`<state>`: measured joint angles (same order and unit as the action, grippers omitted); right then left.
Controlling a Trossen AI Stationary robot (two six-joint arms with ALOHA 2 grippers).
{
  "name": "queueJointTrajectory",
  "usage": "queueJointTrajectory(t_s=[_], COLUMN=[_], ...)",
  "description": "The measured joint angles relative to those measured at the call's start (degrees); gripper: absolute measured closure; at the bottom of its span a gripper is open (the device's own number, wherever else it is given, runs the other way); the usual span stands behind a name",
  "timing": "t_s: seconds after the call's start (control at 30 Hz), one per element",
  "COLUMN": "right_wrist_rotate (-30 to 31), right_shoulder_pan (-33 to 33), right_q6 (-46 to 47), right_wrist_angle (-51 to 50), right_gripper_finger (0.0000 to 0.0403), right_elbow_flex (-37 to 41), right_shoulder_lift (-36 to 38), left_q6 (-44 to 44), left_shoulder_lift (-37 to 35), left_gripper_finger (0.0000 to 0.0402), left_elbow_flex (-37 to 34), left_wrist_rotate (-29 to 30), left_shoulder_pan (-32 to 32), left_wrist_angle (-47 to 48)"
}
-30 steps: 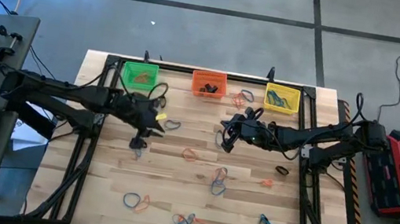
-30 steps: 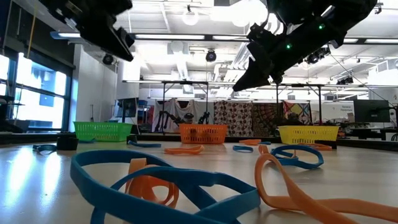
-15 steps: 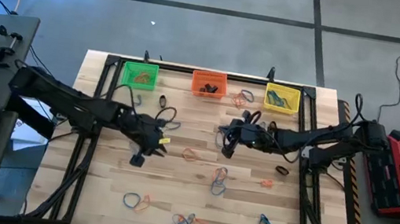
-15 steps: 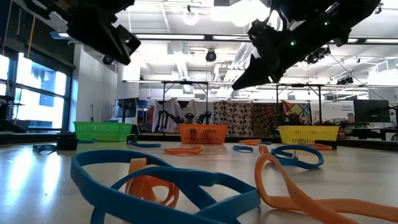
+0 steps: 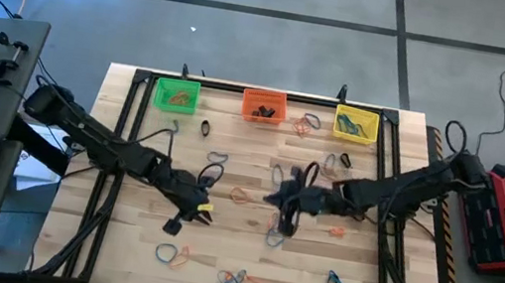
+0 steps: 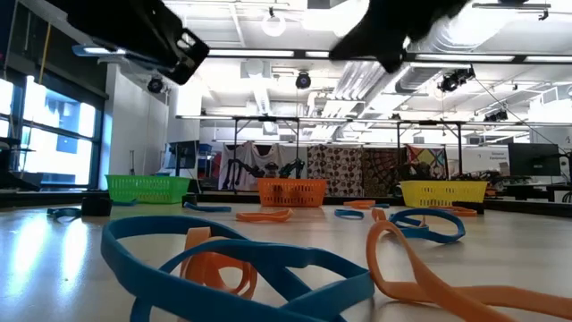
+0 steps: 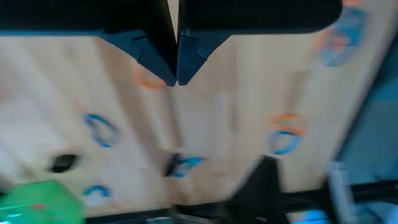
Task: Sort rubber bands into baskets
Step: Put the blue rubber band into the yellow bin
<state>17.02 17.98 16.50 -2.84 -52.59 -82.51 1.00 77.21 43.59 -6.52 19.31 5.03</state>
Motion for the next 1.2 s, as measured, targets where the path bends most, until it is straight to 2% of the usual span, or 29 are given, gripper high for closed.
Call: queueJointTrajectory(t_s=[0.13, 0.37, 0.63, 0.7, 0.87, 1.03, 1.2], right_wrist_rotate=[-0.2, -5.5, -8.5, -8.5, -8.5, -8.5, -8.5], right_shoulder_pan=[5.0, 10.2, 11.9, 11.9, 12.1, 12.1, 12.0], right_q6=[3.4, 7.8, 9.1, 9.0, 6.1, 3.8, 3.0], right_wrist_angle=[-3.6, -11.8, -21.0, -22.1, -24.3, -24.8, -24.8], right_gripper_finger=[0.0402, 0.0402, 0.0402, 0.0402, 0.0402, 0.0402, 0.0402], right_elbow_flex=[-5.7, -15.0, -18.7, -19.0, -19.0, -19.0, -19.0], right_shoulder_lift=[-4.6, -12.6, -14.4, -14.4, -14.3, -14.3, -14.3], left_q6=[0.7, 4.9, 16.2, 19.4, 23.1, 23.8, 19.5], left_shoulder_lift=[1.5, 4.0, 10.5, 13.6, 21.2, 27.0, 29.8], left_gripper_finger=[0.039, 0.0401, 0.0398, 0.0387, 0.0343, 0.0296, 0.0263], left_elbow_flex=[0.0, 0.0, 0.0, 0.0, 1.8, 6.7, 10.5], left_wrist_rotate=[0.0, 0.7, 1.1, 2.2, 9.2, 13.8, 17.5], left_shoulder_pan=[1.8, 5.5, 10.9, 12.5, 15.7, 17.4, 18.1], left_wrist_angle=[-4.3, -11.2, -16.7, -19.7, -24.7, -22.9, -17.5])
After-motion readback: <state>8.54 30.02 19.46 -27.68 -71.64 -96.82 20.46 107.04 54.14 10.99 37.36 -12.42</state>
